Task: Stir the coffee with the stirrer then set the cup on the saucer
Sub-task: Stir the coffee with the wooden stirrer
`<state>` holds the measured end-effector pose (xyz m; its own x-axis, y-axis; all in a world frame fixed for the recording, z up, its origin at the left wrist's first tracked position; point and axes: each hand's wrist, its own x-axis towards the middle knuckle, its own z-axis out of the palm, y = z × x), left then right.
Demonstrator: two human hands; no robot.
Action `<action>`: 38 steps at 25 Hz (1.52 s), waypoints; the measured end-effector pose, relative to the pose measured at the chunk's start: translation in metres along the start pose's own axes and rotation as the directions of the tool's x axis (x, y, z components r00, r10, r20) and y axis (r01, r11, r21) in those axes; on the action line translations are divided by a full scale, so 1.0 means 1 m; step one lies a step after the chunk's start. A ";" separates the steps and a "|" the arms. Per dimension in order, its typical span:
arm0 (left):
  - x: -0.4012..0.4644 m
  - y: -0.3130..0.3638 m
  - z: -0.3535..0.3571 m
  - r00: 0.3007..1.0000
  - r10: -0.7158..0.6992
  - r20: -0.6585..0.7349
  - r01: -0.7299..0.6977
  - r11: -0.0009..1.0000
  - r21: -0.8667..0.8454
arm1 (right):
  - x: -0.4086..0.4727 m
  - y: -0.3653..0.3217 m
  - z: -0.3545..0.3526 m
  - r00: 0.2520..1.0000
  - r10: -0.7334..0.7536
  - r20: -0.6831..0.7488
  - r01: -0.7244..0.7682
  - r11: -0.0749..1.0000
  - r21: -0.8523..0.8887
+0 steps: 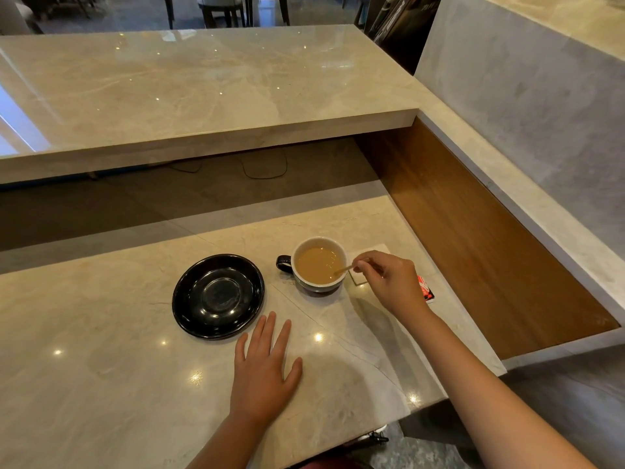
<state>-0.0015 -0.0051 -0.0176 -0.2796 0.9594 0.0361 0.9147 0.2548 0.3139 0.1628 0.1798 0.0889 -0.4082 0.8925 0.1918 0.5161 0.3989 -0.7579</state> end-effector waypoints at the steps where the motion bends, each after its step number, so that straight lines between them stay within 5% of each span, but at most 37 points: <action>1: 0.000 0.000 0.000 1.000 0.001 -0.003 -0.001 1.000 -0.001 | -0.004 -0.001 0.000 0.998 0.064 0.023 -0.065 0.995 0.069; 7: -0.001 0.001 0.000 1.000 -0.002 -0.002 0.002 1.000 0.003 | -0.012 -0.006 0.032 0.982 0.187 -0.008 -0.175 0.929 0.328; 13: 0.000 0.000 0.001 1.000 -0.006 0.016 0.006 1.000 0.011 | 0.000 -0.017 0.034 0.986 -0.070 -0.150 0.066 0.997 -0.033; 19: -0.001 0.000 0.001 1.000 0.000 0.009 0.000 1.000 0.017 | -0.007 -0.008 0.010 0.987 -0.149 -0.055 0.135 0.968 -0.210; 25: 0.000 0.001 -0.001 1.000 0.011 -0.011 -0.011 1.000 0.006 | -0.005 -0.018 0.003 0.988 0.151 0.027 -0.153 0.984 0.091; 29: 0.000 0.001 0.000 1.000 0.009 -0.013 -0.009 1.000 0.006 | -0.006 -0.018 0.020 0.978 0.207 0.040 -0.210 0.946 0.246; 38: 0.000 0.000 0.001 1.000 0.006 0.001 -0.006 1.000 0.024 | -0.002 -0.016 0.025 0.981 -0.192 -0.033 0.183 0.965 -0.187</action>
<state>-0.0012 -0.0045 -0.0186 -0.2744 0.9609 0.0374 0.9230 0.2522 0.2906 0.1369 0.1661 0.0855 -0.4743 0.8059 0.3545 0.5645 0.5873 -0.5800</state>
